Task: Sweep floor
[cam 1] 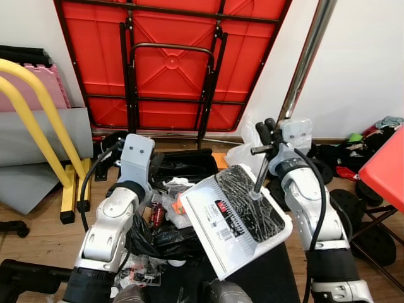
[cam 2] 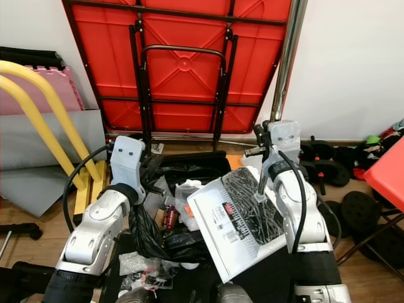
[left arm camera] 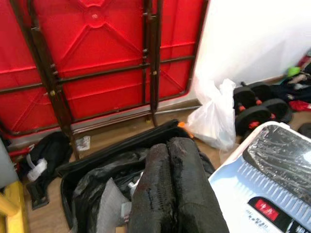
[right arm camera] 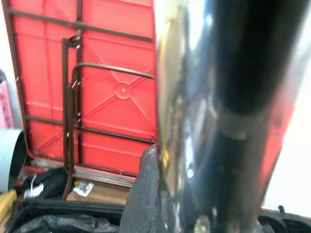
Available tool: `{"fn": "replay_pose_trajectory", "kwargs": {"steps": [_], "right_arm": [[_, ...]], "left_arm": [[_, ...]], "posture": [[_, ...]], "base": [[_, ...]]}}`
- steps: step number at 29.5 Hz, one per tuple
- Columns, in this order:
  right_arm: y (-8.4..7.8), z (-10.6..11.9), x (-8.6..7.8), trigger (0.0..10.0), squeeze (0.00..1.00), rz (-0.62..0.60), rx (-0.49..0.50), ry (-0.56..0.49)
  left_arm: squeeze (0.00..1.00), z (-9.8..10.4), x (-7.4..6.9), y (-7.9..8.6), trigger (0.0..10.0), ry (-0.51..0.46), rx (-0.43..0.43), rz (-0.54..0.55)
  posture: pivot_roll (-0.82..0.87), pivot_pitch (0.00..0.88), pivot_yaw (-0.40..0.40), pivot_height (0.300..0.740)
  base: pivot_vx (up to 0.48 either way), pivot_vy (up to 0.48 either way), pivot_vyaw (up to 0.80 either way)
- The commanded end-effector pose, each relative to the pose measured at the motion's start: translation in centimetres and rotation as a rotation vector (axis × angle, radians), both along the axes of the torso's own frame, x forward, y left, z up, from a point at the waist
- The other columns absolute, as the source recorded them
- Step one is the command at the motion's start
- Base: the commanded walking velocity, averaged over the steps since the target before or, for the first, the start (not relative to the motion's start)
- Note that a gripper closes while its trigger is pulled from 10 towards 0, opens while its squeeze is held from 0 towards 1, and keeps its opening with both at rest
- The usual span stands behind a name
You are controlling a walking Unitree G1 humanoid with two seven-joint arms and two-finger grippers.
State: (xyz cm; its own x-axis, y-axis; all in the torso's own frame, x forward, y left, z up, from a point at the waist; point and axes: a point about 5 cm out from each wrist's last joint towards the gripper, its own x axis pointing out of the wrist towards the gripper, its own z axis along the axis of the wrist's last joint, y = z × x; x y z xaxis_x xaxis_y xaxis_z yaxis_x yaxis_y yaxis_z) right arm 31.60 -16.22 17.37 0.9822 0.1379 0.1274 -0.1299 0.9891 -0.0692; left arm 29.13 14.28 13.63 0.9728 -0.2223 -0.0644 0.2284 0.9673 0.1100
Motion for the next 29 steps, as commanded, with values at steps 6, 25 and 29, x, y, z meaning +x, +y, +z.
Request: {"fn": "replay_pose_trajectory", "kwargs": {"steps": [6, 25, 29], "right_arm": [[-0.29, 0.59, -0.14, 10.0, 0.0, -0.017, -0.018, -0.036], [0.03, 0.61, -0.31, 10.0, 0.0, 0.017, -0.012, -0.036], [-0.01, 0.73, -0.24, 10.0, 0.0, 0.015, -0.009, -0.04]], "left_arm": [[0.0, -0.32, 0.26, -0.29, 10.0, 0.019, 0.023, 0.011], [0.0, -0.46, 0.39, -0.34, 10.0, 0.03, 0.032, 0.012], [0.0, -0.46, 0.41, -0.33, 10.0, 0.031, 0.03, 0.013]], "posture": [[-0.15, 0.038, -0.152, 0.74], [-0.14, 0.042, -0.156, 0.74], [-0.15, 0.044, -0.156, 0.74]], "base": [[0.0, 0.0, 0.0], [-0.013, 0.0, 0.17], [-0.261, 0.0, 0.0]]}}
